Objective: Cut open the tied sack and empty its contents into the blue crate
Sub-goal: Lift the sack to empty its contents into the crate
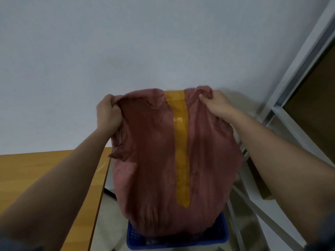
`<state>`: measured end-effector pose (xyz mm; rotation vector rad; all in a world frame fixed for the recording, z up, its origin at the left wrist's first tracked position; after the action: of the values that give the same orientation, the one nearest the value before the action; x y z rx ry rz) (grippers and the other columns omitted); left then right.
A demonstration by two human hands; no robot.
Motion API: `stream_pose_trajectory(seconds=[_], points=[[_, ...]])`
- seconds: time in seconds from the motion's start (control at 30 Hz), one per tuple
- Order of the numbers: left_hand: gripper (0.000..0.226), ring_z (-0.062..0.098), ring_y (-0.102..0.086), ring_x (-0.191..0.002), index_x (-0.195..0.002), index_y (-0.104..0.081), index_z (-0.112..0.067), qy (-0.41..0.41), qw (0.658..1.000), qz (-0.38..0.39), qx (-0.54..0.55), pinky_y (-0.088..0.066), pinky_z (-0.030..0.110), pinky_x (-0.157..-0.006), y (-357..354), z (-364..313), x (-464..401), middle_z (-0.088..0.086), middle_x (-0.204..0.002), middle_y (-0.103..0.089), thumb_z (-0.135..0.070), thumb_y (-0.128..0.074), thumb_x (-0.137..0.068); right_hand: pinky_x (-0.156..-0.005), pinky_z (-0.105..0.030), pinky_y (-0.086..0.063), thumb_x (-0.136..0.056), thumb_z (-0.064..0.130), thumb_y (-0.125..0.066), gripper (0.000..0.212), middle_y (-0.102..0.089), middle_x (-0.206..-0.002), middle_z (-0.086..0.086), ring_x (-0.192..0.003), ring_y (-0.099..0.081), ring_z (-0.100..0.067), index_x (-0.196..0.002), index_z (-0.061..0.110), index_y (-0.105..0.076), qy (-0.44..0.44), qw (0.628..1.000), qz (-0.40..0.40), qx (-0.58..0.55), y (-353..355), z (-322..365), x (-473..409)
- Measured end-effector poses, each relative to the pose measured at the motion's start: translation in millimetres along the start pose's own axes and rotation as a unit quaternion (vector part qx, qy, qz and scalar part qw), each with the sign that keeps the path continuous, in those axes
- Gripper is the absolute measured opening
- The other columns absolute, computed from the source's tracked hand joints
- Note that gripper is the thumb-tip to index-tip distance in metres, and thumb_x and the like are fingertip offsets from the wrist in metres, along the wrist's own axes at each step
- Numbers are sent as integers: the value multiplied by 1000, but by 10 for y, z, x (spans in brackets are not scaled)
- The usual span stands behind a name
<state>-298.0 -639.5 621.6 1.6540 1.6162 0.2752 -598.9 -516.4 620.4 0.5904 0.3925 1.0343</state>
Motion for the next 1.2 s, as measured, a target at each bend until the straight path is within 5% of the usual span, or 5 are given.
stream_pose_trajectory(seconds=[0.47, 0.6, 0.9, 1.03, 1.2], points=[[33, 23, -54, -82, -94, -59, -1, 36, 989, 5, 140, -46, 34, -69, 221, -492, -105, 8, -88, -59, 4, -31, -76, -73, -24, -36, -99, 31, -42, 32, -63, -94, -11, -100, -60, -29, -99, 9, -66, 21, 997, -70, -3, 128, 568, 130], [29, 12, -51, -68, -86, -58, -6, 30, 983, 134, 121, -39, 22, -56, 191, -732, 2, -3, -76, -56, 5, -31, -83, -77, -28, -43, -96, 31, -48, 31, -60, -100, -9, -94, -58, -26, -105, 7, -64, -15, 994, 90, 63, 43, 688, 191], [18, 27, -67, -88, -81, -69, -16, 59, 930, 261, 251, -55, 38, -89, 528, -1173, 110, 11, -89, -67, -12, -55, -92, -88, -40, -55, -89, 4, -49, 25, -65, -111, -21, -96, -66, -31, -111, 0, -60, -101, 974, 26, -200, 296, 901, 242], [4, 19, -53, -97, -87, -69, -24, 24, 888, 404, 218, -43, 42, -103, 610, -1408, 291, 5, -101, -53, -27, -65, -89, -60, -27, -57, -84, -4, -45, 32, -64, -106, -18, -78, -64, -22, -113, -1, -56, -149, 944, 18, -295, 370, 1007, 281], [84, 4, -57, -117, -137, -26, -16, -11, 885, 412, 217, -48, 28, -97, 516, -1595, 383, -9, -128, -61, -17, -81, -73, -55, -26, -59, -89, -6, -39, 34, -57, -93, -10, -75, -54, -14, -115, 0, -59, -133, 895, 92, -416, 428, 1262, 364]])
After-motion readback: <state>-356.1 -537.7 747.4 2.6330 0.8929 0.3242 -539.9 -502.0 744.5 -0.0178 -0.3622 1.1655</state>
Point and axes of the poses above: each hand's wrist, its own x-axis away from the middle knuckle, its own y-axis out of the back of the hand, z = x × y, the point moved 3 cm from there along -x, towards the middle knuckle
